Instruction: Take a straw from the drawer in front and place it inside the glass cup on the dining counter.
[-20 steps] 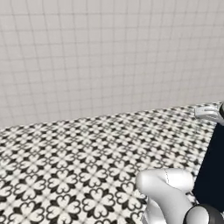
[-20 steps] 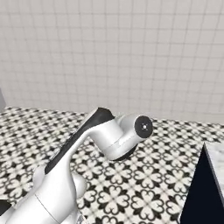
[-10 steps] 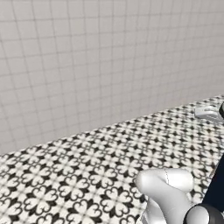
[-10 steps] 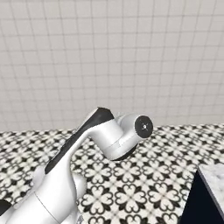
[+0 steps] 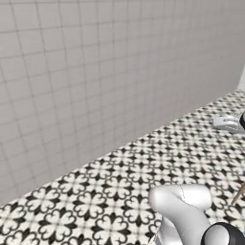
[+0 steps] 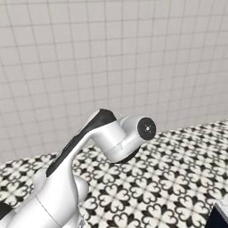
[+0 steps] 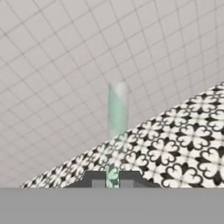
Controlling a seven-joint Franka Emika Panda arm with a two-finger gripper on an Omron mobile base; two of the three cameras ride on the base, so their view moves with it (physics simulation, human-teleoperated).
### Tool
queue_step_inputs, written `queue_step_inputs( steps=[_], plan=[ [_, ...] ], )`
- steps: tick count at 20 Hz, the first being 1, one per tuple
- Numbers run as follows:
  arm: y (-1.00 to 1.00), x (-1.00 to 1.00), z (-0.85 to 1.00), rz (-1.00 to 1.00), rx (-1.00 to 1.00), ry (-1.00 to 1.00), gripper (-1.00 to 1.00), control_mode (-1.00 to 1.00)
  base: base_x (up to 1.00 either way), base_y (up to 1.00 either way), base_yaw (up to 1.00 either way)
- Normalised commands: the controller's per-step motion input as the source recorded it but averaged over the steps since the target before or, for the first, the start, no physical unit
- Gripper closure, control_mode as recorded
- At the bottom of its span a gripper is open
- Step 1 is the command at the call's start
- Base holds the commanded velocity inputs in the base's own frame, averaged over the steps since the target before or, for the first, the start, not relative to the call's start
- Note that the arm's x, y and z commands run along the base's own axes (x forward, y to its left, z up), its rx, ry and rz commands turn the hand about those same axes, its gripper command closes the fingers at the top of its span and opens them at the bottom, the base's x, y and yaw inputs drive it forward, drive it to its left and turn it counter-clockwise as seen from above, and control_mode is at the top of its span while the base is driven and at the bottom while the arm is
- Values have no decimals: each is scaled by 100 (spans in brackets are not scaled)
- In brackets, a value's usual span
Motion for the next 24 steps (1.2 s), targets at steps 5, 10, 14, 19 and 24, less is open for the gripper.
queue_step_inputs(
  steps=[5, 10, 14, 19, 24],
  plan=[
    [0, 0, 0, 0, 0, 0, 100, 100, 100, 39, -43],
    [0, 0, 0, 0, 0, 0, 100, 100, 100, 36, -44],
    [0, 0, 0, 0, 0, 0, 100, 100, 100, 36, -46],
    [0, 0, 0, 0, 0, 0, 100, 100, 100, 35, -45],
    [0, 0, 0, 0, 0, 0, 100, 100, 100, 29, -45]
  ],
)
